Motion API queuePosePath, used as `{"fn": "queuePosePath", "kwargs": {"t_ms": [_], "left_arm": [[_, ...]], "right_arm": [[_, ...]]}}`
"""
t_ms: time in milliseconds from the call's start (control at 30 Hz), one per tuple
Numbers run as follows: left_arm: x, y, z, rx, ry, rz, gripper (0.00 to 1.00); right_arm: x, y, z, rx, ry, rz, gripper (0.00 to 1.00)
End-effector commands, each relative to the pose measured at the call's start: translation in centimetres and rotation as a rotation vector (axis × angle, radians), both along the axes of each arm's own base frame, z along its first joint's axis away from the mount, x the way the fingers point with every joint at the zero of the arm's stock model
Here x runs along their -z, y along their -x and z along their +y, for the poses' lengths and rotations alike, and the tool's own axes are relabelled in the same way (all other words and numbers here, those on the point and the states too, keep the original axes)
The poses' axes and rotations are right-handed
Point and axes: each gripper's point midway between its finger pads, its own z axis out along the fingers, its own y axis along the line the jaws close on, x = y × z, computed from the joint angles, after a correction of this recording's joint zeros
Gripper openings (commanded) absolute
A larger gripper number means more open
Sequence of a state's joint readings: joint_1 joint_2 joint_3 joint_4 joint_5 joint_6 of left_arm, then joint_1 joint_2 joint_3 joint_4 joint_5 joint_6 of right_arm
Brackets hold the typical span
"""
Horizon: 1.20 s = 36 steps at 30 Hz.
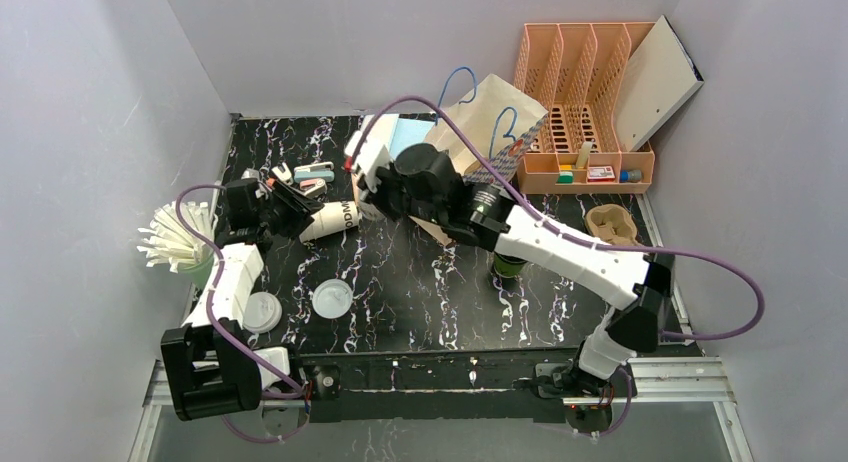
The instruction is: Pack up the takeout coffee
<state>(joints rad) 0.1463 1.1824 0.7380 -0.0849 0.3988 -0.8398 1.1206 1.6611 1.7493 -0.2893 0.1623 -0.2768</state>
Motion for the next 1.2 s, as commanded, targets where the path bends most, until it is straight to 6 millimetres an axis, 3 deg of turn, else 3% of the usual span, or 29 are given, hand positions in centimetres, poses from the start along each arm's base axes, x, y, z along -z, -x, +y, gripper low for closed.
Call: {"fn": "queuePosePath", "kwargs": {"t_ms": [0, 167, 233, 367, 433, 533, 700, 867, 1167], "left_arm": [[-2.7, -0.6, 2.8, -0.039, -0.218, -0.082, 0.44], [-3.7, -0.3, 4.5, -0.027, -0.422, -0.162, 0.51], [-3.9, -0.4, 4.9, -0.036, -0.478, -0.183, 0.58], [-2.6, -1.2, 4.7, -0.004, -0.529, -0.186, 0.82], [-1.5, -2.1, 4.3, 0.02, -0.527, -0.184, 0.97], [-0.3, -3.6, 4.6, 0.001, -0.556, -0.171, 0.98], [2.0, -5.3, 5.7, -0.019, -0.598, -0.109, 0.98], [4.7, -6.4, 4.3, 0.034, -0.52, -0.052, 0.97], [6.2, -8.2, 2.4, 0.108, -0.425, -0.027, 0.82]], "right_arm": [[5.1, 3.0, -3.9, 0.082, 0.037, 0.253, 0.01], [12.9, 5.6, -8.3, 0.173, 0.114, 0.431, 0.01], [14.7, 6.5, -9.3, 0.178, 0.128, 0.473, 0.01], [16.7, 7.5, -10.8, 0.188, 0.154, 0.502, 0.01], [17.1, 7.6, -11.4, 0.194, 0.158, 0.499, 0.01], [17.5, 7.8, -12.1, 0.199, 0.16, 0.488, 0.01], [17.2, 8.4, -12.9, 0.184, 0.152, 0.474, 0.01], [16.3, 8.8, -13.3, 0.165, 0.132, 0.465, 0.01], [15.6, 9.7, -13.6, 0.144, 0.095, 0.492, 0.01]]}}
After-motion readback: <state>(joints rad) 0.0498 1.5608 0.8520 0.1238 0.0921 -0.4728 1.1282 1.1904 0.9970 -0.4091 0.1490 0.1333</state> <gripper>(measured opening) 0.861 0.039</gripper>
